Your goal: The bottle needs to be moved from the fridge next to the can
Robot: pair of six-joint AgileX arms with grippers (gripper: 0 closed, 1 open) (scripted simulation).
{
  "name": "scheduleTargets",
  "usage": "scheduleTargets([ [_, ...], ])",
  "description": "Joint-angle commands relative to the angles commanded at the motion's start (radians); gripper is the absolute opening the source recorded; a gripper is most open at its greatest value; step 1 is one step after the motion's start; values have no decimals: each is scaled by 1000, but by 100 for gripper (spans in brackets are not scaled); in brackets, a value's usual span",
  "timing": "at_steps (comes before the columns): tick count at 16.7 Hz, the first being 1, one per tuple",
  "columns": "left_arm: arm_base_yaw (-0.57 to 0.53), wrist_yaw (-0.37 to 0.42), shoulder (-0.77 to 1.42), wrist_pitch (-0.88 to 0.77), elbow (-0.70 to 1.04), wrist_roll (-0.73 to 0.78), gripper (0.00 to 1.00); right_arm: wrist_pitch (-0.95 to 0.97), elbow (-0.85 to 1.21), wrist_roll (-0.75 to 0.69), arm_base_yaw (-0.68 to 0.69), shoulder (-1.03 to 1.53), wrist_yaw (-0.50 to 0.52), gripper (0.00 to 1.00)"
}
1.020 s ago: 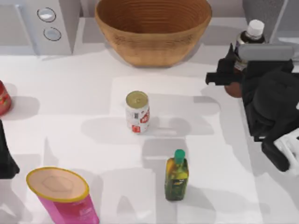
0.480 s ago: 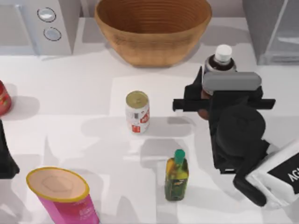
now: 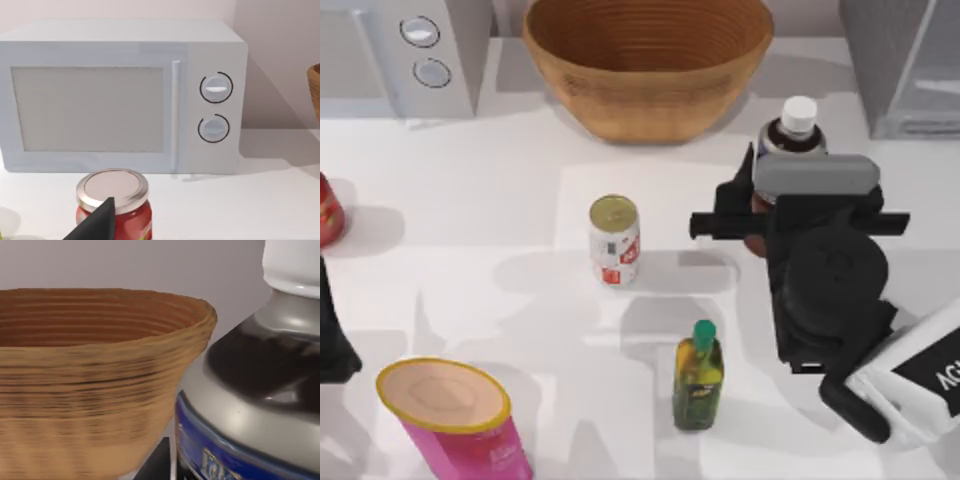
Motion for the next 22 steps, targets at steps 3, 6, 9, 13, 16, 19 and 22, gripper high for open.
scheduleTargets([
  [3,0,0,0,0,0,0,100,0,0,0,0,0,0,23],
  [6,0,0,0,0,0,0,100,0,0,0,0,0,0,45],
  [9,0,0,0,0,0,0,100,0,0,0,0,0,0,68],
  [13,0,0,0,0,0,0,100,0,0,0,0,0,0,98],
  [16,0,0,0,0,0,0,100,0,0,0,0,0,0,100],
  [19,0,0,0,0,0,0,100,0,0,0,0,0,0,100],
  [22,0,0,0,0,0,0,100,0,1,0,-1,0,0,100],
])
